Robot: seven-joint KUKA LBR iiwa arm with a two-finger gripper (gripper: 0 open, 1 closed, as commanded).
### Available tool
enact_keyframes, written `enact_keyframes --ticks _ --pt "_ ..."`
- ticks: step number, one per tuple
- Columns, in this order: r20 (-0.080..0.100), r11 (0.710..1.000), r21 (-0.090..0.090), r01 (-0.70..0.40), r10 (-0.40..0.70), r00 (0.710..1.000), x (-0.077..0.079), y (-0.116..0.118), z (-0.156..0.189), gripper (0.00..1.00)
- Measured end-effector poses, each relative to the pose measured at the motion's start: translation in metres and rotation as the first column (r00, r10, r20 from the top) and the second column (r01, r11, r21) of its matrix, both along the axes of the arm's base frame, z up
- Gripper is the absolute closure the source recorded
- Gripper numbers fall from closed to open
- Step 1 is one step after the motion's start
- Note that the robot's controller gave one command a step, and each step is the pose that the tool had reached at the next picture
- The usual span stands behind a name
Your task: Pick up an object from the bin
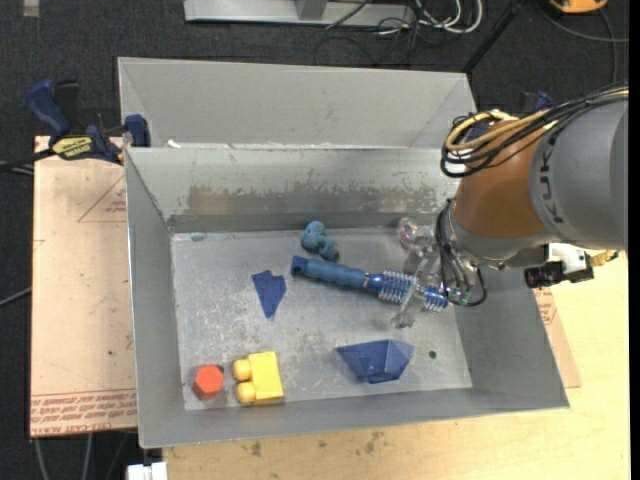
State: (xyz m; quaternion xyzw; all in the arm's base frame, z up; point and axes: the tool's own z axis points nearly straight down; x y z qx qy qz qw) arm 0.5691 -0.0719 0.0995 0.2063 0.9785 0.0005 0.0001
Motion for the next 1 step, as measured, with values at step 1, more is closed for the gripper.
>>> enact_keyframes --ticks 1 --pt "-0.002 1.000 0.000 -0.008 0.008 1.000 0.0001 0.0079 -0.0314 0.00"
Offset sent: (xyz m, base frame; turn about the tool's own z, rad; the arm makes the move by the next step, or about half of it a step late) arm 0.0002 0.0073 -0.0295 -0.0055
